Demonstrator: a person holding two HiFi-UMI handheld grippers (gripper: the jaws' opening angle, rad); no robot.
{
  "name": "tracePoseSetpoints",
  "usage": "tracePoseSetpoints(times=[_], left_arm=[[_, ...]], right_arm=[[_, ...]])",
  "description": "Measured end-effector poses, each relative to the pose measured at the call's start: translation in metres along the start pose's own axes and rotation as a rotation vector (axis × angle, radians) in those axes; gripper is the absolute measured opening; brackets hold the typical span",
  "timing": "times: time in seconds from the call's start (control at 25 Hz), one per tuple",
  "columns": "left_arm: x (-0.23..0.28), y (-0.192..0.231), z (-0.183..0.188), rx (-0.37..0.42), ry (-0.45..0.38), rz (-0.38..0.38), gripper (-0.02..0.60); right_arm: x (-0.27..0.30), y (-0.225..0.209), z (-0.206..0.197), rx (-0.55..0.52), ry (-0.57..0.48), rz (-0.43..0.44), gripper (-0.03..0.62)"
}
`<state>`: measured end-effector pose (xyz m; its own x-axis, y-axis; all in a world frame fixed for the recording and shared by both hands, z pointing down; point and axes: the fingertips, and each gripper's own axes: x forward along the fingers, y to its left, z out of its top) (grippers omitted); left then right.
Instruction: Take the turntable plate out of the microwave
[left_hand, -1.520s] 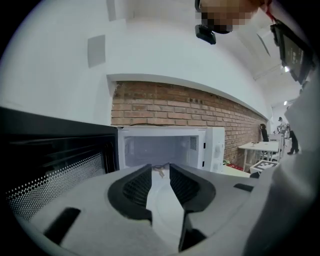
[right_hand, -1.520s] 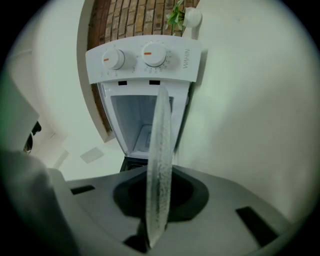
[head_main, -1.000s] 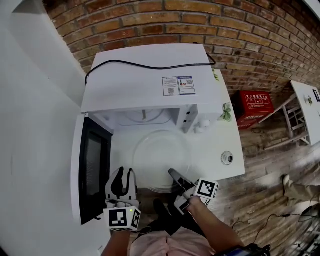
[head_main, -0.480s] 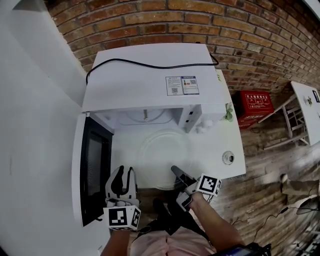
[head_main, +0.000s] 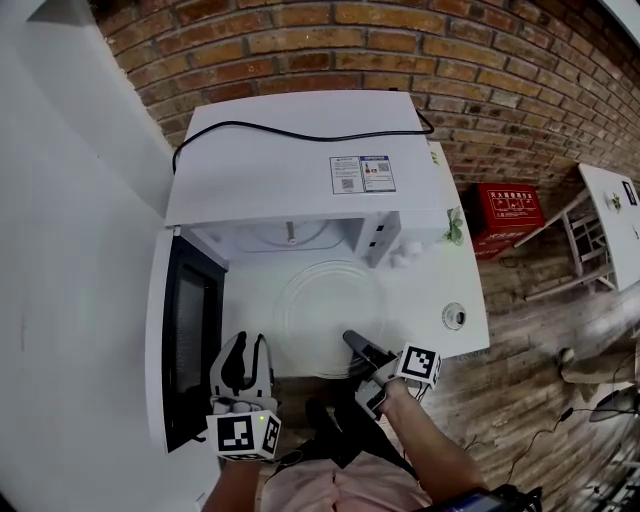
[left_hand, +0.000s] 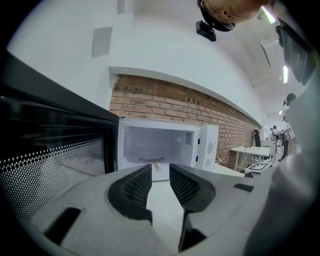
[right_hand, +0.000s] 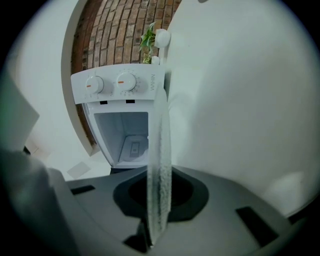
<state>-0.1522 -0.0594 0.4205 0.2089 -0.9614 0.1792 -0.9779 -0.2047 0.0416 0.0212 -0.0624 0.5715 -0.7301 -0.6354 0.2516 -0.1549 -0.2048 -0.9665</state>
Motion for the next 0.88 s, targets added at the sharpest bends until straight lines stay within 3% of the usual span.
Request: tracePoseSetpoints(times=[0.88], left_arm=[[-0.0089,0.0045,0.0065,0.008,-0.006,0.018,0.117]], right_arm=[[0.0018,0.0001,0.0006,-0.009,0.009,-0.015,0.031]])
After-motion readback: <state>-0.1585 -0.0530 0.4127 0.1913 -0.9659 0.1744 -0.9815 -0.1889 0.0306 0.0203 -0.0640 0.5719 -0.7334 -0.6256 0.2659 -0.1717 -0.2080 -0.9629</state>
